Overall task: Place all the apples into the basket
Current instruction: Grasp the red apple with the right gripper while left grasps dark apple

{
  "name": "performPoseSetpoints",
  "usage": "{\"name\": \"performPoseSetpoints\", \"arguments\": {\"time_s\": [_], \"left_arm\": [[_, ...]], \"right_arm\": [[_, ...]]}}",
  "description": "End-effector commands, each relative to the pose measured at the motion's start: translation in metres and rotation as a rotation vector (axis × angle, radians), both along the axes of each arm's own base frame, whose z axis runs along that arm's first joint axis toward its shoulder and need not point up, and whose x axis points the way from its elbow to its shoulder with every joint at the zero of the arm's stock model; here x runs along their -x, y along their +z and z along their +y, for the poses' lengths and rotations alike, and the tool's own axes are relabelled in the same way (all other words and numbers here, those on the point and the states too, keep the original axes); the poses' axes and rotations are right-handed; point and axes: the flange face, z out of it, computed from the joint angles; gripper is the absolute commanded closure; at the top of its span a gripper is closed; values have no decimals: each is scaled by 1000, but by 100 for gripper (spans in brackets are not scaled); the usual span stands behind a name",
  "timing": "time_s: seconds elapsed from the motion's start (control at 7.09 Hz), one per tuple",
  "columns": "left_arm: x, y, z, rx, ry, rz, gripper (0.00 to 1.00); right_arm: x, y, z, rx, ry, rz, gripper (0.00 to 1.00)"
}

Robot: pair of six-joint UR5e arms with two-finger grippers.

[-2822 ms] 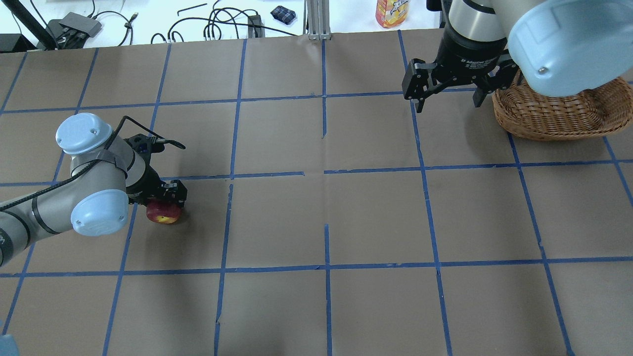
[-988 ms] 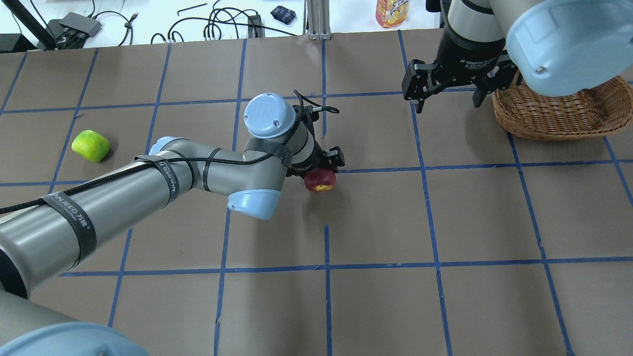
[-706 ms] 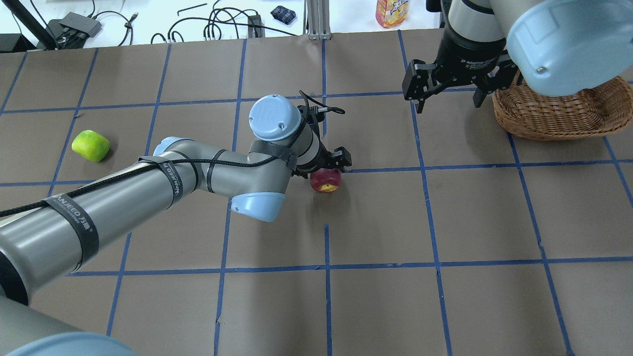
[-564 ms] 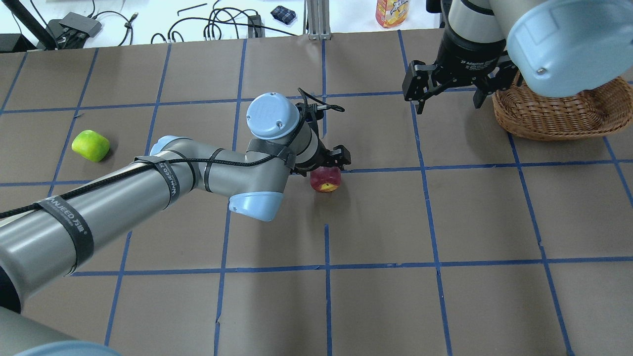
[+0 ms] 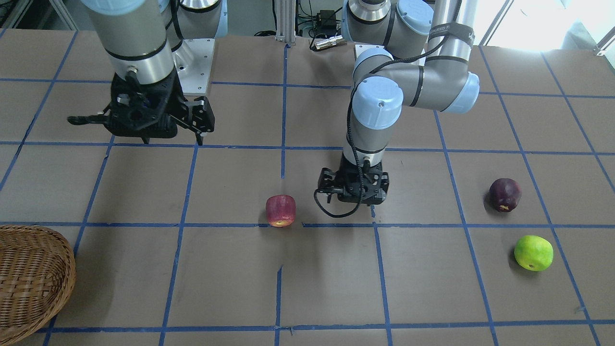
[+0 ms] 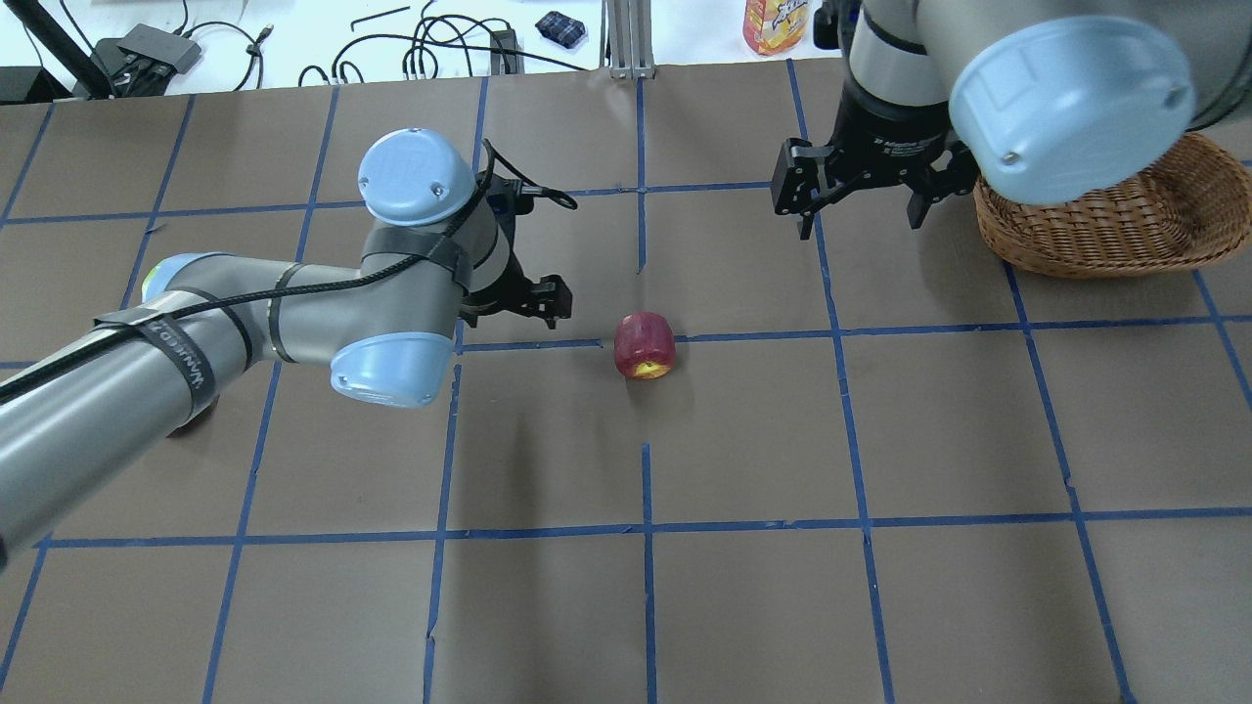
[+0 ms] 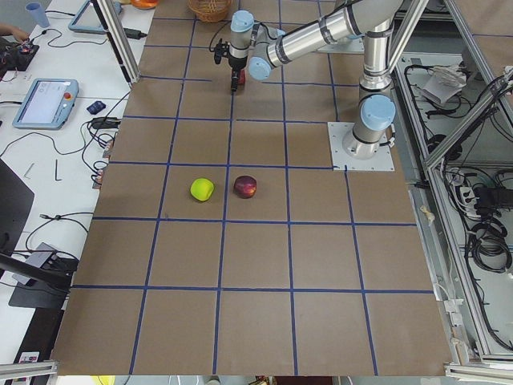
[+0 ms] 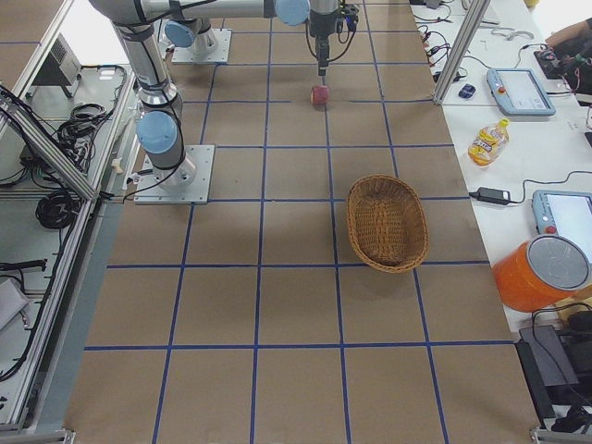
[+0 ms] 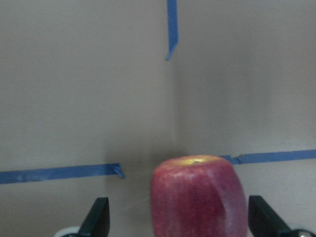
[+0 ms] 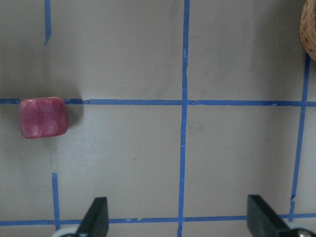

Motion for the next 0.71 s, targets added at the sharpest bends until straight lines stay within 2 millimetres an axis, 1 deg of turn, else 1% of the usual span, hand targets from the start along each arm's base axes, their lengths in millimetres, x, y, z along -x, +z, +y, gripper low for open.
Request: {"name": "performPoseSetpoints", "arguments": {"time_s": [0.0, 0.14, 0.28, 0.42, 0.56], "left_arm": [[-120, 28, -3, -87, -63, -150, 0], [-205, 26, -3, -121, -63, -132, 0], [-270, 14, 9, -148, -53, -75, 0], [-331, 16, 17, -131, -79, -30, 0], [-378, 4, 30, -138, -96, 6, 0]], "right_arm": [[-66, -57, -12, 35, 47, 1, 0], [-98, -99, -31, 88, 12, -17, 0], [-141, -143, -30, 95, 27, -21, 0], [-163, -179, -25, 49, 59, -22, 0], [-166, -191, -29, 39, 63, -20, 0]]}}
